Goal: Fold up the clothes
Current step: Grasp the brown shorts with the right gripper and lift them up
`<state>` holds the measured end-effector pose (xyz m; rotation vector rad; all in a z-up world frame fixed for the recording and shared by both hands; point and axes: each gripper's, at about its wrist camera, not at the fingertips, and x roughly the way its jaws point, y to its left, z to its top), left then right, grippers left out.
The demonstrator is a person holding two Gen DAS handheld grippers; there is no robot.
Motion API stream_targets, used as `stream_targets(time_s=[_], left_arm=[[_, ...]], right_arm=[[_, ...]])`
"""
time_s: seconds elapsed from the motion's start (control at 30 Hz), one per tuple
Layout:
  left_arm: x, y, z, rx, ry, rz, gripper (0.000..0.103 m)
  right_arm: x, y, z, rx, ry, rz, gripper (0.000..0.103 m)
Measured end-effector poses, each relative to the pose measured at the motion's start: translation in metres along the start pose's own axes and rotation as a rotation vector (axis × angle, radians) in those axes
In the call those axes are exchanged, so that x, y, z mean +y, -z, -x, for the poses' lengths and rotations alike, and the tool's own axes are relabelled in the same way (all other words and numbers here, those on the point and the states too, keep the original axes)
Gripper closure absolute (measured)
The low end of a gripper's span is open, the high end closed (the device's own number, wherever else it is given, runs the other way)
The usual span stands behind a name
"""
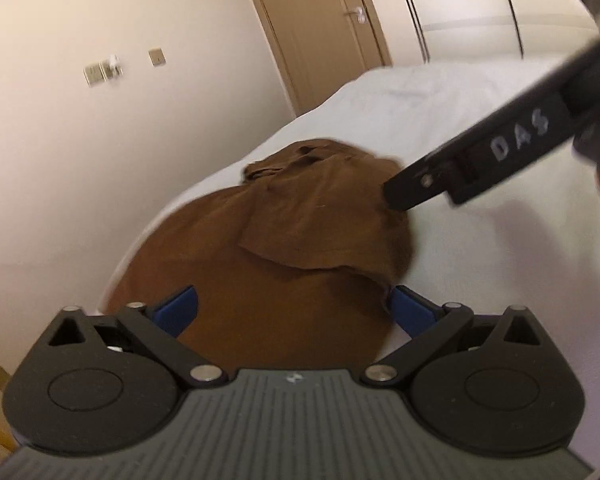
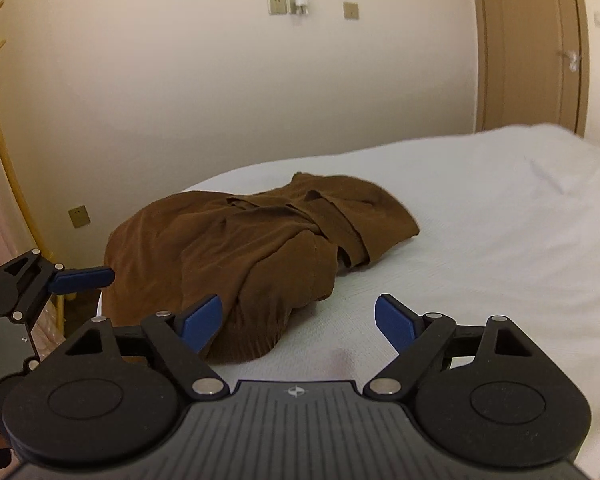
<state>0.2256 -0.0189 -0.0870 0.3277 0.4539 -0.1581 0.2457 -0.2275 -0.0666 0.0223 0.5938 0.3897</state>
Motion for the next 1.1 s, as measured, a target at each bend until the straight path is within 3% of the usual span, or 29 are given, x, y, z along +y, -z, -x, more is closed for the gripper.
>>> stream_targets(time_s=[0.13,0.27,0.33,0.4,0.47,0.57,0.67,0.77,0.97,1.1], left_arm=[[0.022,-0.003,-0.012,0.005,-0.07,0.016,0.014],[0.044,-0.006,-0.023,0.009,-0.14,0.032,0.015],[0.046,-0.004,-0.016,-0.003,-0.112,0.051,0.011],[0.039,0.002,-0.008,-0.009,-0.076,0.047,0.007],[0.026,0.009,0.001,-0.011,-0.039,0.022,0.007],[0.001,0.018,0.015,-0.014,0.024,-0.003,0.006],[-0.025,0.023,0.037,-0.061,0.099,-0.038,0.004],[-0.052,0.019,0.061,-0.129,0.175,-0.092,0.004],[-0.112,0.004,0.121,-0.271,0.379,-0.13,0.001],[-0.154,0.0,0.162,-0.346,0.52,-0.157,0.001]], right_arm=[[-0.006,0.001,-0.017,0.014,-0.044,-0.045,0.024],[-0.009,0.002,-0.031,0.023,-0.083,-0.092,0.025],[-0.009,0.001,-0.04,0.032,-0.096,-0.116,0.028],[-0.009,0.001,-0.047,0.044,-0.11,-0.145,0.039],[-0.01,-0.001,-0.05,0.052,-0.136,-0.183,0.073],[-0.008,-0.004,-0.037,0.033,-0.152,-0.195,0.084],[-0.008,-0.009,0.001,-0.028,-0.138,-0.164,0.087],[-0.019,-0.011,0.066,-0.107,-0.1,-0.161,0.087],[-0.049,0.019,0.235,-0.228,0.09,-0.171,0.088],[-0.059,0.055,0.345,-0.287,0.269,-0.207,0.087]])
